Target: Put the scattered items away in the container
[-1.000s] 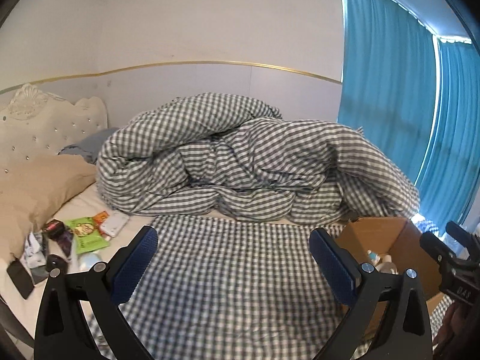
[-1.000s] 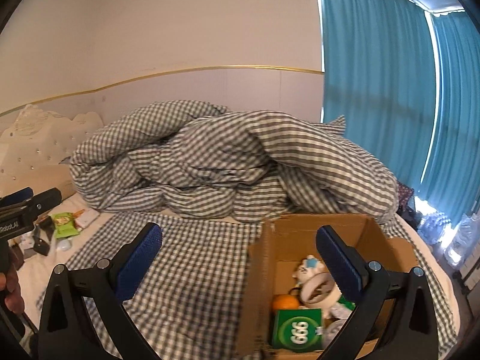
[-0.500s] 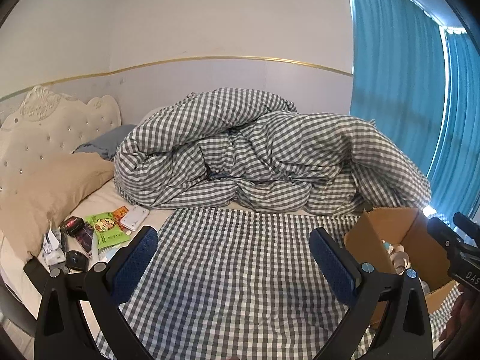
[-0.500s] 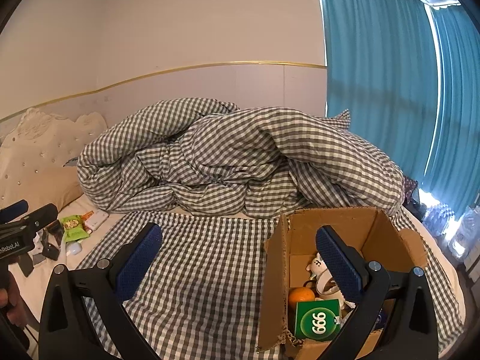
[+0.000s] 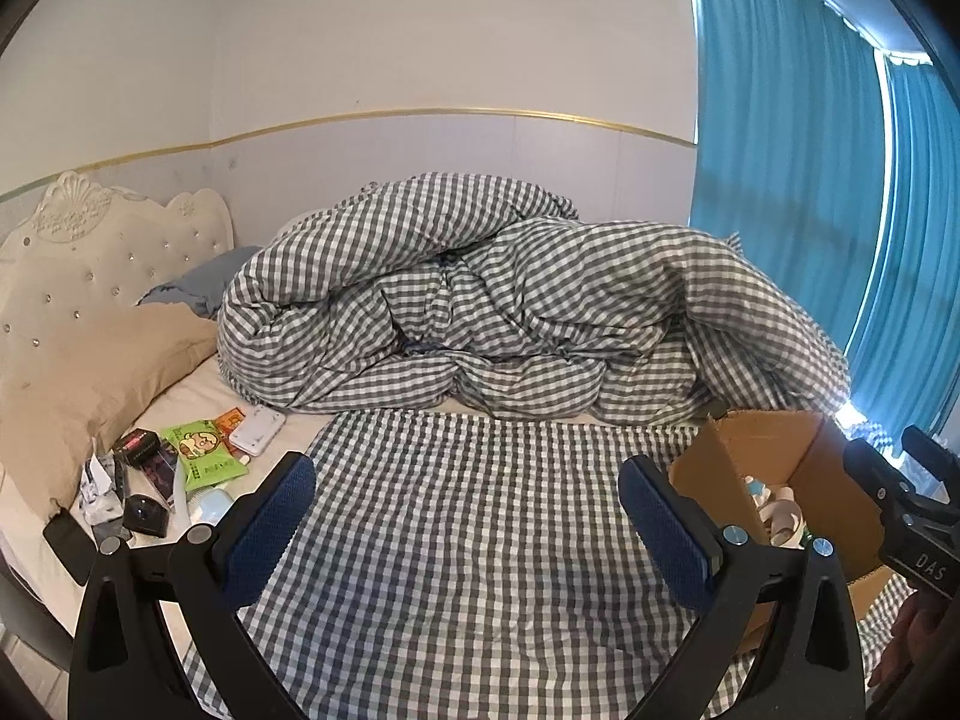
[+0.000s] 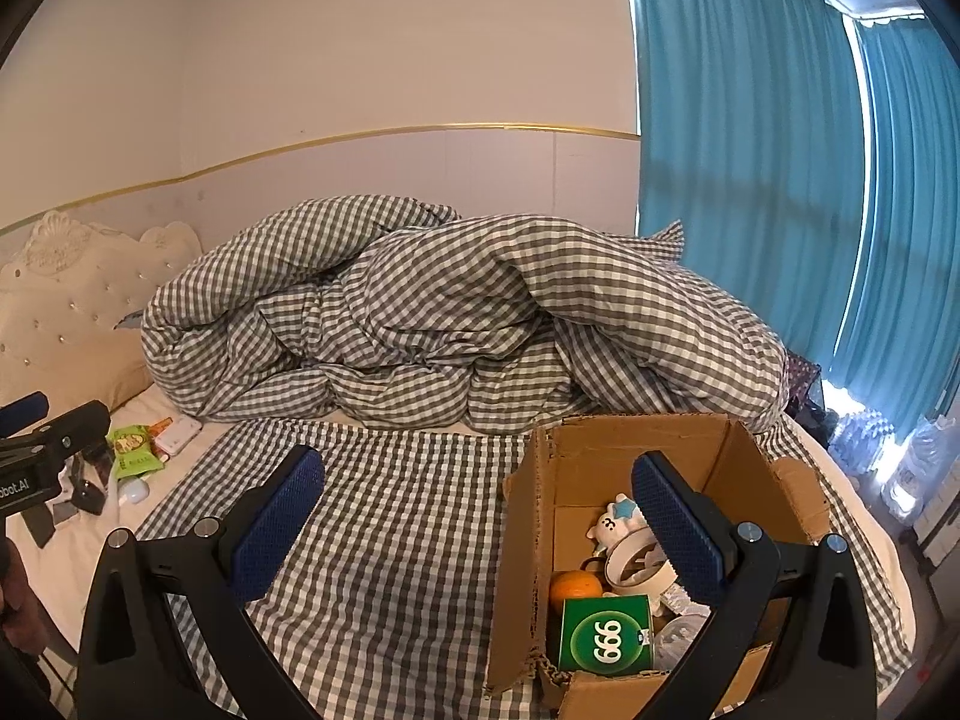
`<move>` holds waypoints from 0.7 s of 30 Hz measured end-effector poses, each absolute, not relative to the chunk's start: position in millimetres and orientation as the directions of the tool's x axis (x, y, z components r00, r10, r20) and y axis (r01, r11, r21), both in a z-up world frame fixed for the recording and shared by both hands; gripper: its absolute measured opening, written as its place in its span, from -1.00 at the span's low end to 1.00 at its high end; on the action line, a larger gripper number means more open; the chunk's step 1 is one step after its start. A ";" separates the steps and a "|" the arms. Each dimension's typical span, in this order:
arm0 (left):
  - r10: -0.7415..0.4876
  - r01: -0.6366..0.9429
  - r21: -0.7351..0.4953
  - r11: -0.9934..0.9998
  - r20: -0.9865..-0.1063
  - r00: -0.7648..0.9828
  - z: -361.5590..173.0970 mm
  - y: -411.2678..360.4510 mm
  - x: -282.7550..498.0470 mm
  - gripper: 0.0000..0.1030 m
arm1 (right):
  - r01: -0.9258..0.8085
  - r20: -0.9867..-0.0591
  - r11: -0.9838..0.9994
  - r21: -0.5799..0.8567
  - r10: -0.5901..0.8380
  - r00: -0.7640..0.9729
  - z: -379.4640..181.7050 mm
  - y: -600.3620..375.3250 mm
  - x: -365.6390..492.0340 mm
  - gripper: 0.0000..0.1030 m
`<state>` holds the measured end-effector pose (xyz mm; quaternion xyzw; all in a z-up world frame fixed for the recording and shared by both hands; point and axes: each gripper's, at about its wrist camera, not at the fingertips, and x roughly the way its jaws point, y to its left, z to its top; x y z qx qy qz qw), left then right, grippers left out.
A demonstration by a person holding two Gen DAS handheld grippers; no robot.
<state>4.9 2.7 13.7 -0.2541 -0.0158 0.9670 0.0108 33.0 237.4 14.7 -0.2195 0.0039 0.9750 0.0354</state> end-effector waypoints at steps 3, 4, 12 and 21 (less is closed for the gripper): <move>0.029 -0.014 -0.034 -0.999 -0.492 -0.870 13.3 4.2 5.7 1.00 | -0.077 -0.433 -0.997 -0.002 0.071 -0.898 13.2 239.5 32.9 0.99; 0.030 -0.015 -0.033 -0.999 -0.493 -0.870 13.2 4.9 5.5 1.00 | -0.077 -0.435 -0.997 -0.002 0.070 -0.898 12.6 239.7 33.0 0.99; 0.028 -0.018 -0.025 -1.000 -0.489 -0.872 12.6 8.8 6.6 1.00 | -0.079 -0.441 -0.997 0.000 0.071 -0.895 10.2 240.1 34.5 0.99; 0.028 -0.018 -0.024 -1.000 -0.490 -0.871 12.1 10.1 8.2 1.00 | -0.078 -0.447 -0.997 0.009 0.066 -0.892 7.9 240.0 34.9 0.99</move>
